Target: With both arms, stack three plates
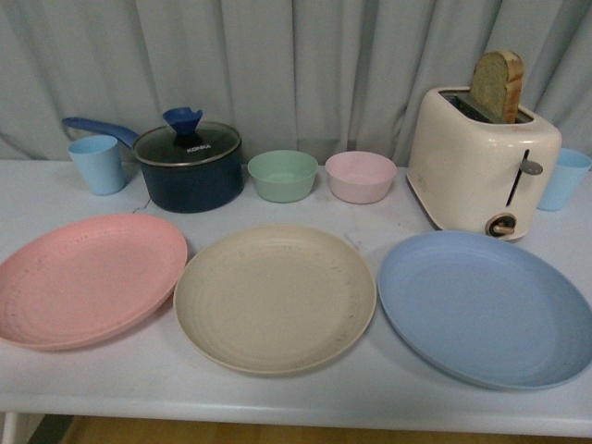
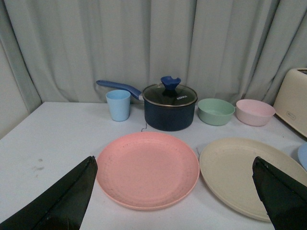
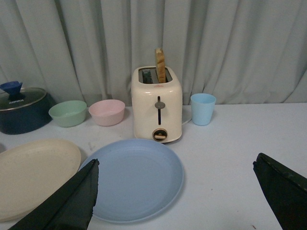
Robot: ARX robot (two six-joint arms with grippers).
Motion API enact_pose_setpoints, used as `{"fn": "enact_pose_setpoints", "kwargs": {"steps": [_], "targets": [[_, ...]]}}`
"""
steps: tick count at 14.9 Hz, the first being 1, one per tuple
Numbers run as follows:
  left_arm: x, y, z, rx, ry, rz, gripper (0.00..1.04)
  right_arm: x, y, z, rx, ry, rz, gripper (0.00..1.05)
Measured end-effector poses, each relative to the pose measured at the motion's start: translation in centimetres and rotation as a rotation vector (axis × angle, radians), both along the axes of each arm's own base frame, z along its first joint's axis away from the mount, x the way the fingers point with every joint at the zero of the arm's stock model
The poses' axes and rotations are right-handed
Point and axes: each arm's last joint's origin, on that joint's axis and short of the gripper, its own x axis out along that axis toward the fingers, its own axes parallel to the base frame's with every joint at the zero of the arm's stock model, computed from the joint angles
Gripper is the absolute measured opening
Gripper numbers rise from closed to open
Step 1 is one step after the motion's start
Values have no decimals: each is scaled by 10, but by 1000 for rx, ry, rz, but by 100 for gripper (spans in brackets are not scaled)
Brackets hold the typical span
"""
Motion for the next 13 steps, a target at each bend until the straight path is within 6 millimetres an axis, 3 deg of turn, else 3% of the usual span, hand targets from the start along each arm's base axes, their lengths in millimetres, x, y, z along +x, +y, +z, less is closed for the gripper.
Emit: {"fn": "enact_pose_setpoints", "kwargs": {"steps": [9,11,13], "targets": [[0,0,0,0,0,0,98,0,0,0,0,0,0,98],[7,-7,1,47,205,190,98,0,0,0,0,0,-1,98],[28,-1,14,89,279,386,98,0,0,0,0,-1,-3,98]]}}
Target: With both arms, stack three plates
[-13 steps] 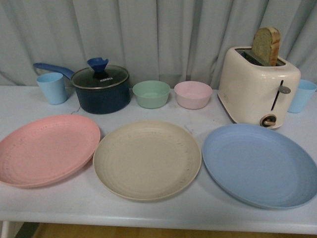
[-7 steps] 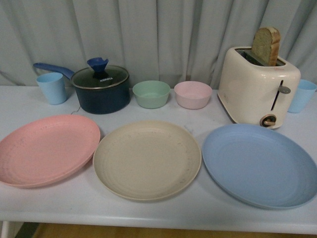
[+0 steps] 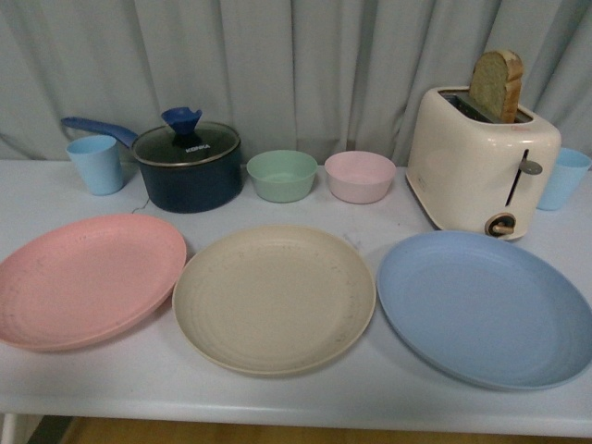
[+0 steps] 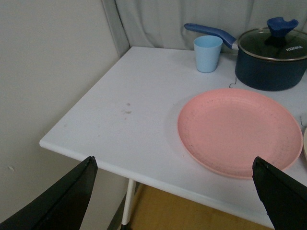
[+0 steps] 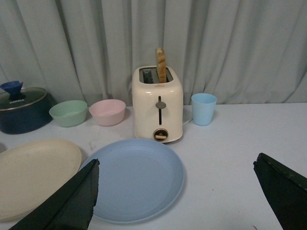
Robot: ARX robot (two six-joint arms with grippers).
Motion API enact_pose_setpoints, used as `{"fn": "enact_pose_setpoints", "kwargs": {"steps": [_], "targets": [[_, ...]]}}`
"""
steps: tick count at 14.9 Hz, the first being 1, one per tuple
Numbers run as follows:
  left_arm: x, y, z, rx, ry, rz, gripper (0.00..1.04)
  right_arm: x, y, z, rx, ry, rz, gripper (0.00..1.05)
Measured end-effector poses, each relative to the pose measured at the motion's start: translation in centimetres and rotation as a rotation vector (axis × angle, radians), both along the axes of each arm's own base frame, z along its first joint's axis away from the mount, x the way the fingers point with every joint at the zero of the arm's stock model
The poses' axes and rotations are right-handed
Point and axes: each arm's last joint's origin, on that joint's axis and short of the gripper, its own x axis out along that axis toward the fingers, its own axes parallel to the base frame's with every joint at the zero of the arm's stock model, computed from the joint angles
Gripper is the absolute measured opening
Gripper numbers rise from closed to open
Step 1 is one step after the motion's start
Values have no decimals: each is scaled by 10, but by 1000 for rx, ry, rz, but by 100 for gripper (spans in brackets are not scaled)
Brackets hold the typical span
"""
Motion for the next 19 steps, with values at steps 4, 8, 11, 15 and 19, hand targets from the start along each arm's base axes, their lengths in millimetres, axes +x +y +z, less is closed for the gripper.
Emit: {"fn": "enact_pose_setpoints", "kwargs": {"steps": [4,8,11,15,19], "targets": [[29,3,1,-12,102,-73,98,0,0,0,0,-1,1,98],[47,8,0,-49,132,-125,98,0,0,0,0,-1,1,98],[91,27,3,-126,160,-181,98,0,0,0,0,-1,1,98],[227,98,-73,-230,539,-276,98,0,0,0,0,0,1,98],[257,121,-95,-292,586,-296,98,0,0,0,0,0,1,98]]}}
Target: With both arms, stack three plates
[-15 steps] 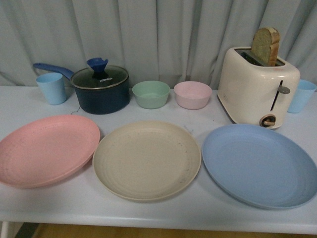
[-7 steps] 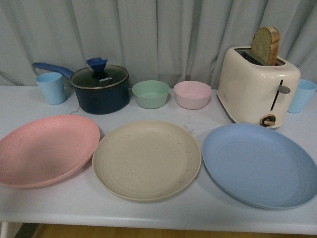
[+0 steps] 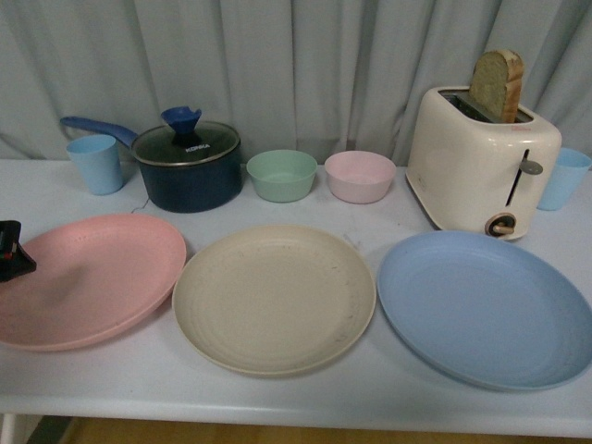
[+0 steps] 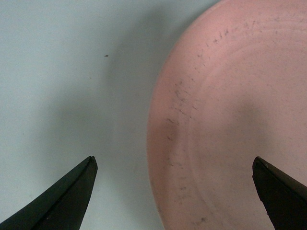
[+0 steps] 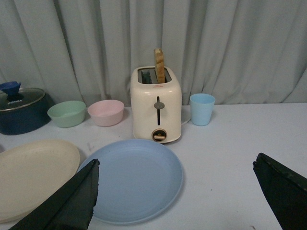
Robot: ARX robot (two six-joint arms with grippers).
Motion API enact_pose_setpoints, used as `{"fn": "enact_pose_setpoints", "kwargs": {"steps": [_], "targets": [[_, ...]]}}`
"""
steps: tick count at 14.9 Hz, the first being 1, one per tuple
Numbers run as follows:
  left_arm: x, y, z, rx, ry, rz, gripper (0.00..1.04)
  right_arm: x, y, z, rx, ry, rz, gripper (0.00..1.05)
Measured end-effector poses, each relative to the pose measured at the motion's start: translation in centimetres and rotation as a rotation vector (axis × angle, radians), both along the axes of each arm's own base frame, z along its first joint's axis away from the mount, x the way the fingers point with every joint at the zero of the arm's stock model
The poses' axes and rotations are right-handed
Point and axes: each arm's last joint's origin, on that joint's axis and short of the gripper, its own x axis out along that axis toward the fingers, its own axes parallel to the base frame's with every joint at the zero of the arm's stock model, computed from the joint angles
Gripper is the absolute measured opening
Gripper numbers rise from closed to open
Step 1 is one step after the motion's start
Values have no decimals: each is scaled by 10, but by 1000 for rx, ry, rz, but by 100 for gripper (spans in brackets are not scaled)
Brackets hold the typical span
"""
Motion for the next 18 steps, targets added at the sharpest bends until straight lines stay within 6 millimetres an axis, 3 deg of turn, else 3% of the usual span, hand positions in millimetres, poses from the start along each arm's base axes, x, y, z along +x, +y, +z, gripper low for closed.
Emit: {"fn": "enact_pose_setpoints", "kwargs": {"steps": [2,7,11,14,18], "targets": [[8,5,-6,-23,16,-4,97,0,0,0,0,0,0,98],[17,16,-26,-81,65,18,44,0,0,0,0,0,0,98],[16,27,-22,-151,37,57,6,0,0,0,0,0,0,98],[12,31,-1,-147,-12,101,3,0,0,0,0,0,0,98],[-7,33,43,-159,-88,193,3,0,0,0,0,0,0,98]]}}
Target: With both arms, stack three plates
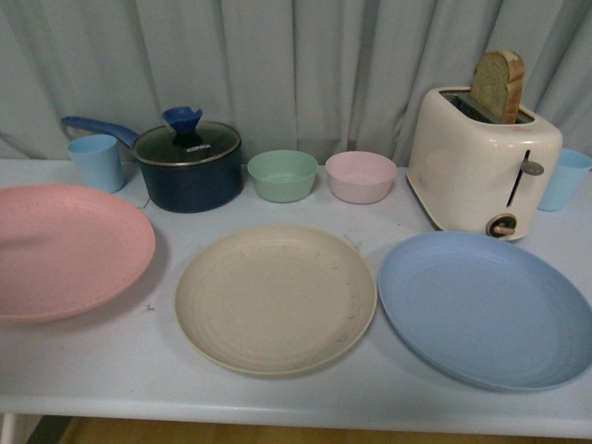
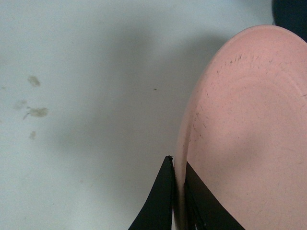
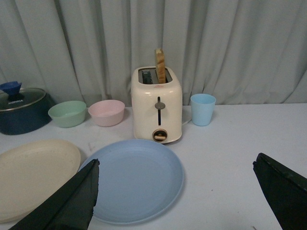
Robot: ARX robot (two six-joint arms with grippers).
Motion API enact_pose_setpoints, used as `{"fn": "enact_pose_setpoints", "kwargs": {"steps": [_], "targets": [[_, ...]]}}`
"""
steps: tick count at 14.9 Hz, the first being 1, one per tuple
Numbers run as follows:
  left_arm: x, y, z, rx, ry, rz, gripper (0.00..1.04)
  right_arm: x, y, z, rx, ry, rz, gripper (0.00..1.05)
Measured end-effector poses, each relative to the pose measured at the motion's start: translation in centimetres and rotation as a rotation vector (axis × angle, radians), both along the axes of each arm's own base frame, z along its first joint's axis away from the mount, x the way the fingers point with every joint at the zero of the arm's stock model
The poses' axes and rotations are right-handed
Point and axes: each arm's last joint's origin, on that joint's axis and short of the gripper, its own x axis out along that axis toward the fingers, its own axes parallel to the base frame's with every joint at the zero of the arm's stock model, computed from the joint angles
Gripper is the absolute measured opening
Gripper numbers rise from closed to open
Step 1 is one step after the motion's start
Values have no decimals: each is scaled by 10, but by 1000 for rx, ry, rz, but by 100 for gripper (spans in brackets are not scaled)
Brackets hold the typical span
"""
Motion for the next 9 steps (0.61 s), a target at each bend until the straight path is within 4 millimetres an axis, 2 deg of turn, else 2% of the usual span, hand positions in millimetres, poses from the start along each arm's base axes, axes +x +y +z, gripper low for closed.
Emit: {"fn": "enact_pose_setpoints", "kwargs": {"steps": [1,2,4,6,9], "targets": [[-6,-6,15,-5,-25,23,3,0,0,0,0,0,0,98],[-10,-21,29,15,-58,16,3,0,0,0,0,0,0,98],[-16,-72,48,6,-107,-78,3,0,0,0,0,0,0,98],[-15,-126,52,-26,-119,-193,3,0,0,0,0,0,0,98],[-10,-171,48,-56,-113,-263,3,0,0,0,0,0,0,98]]}}
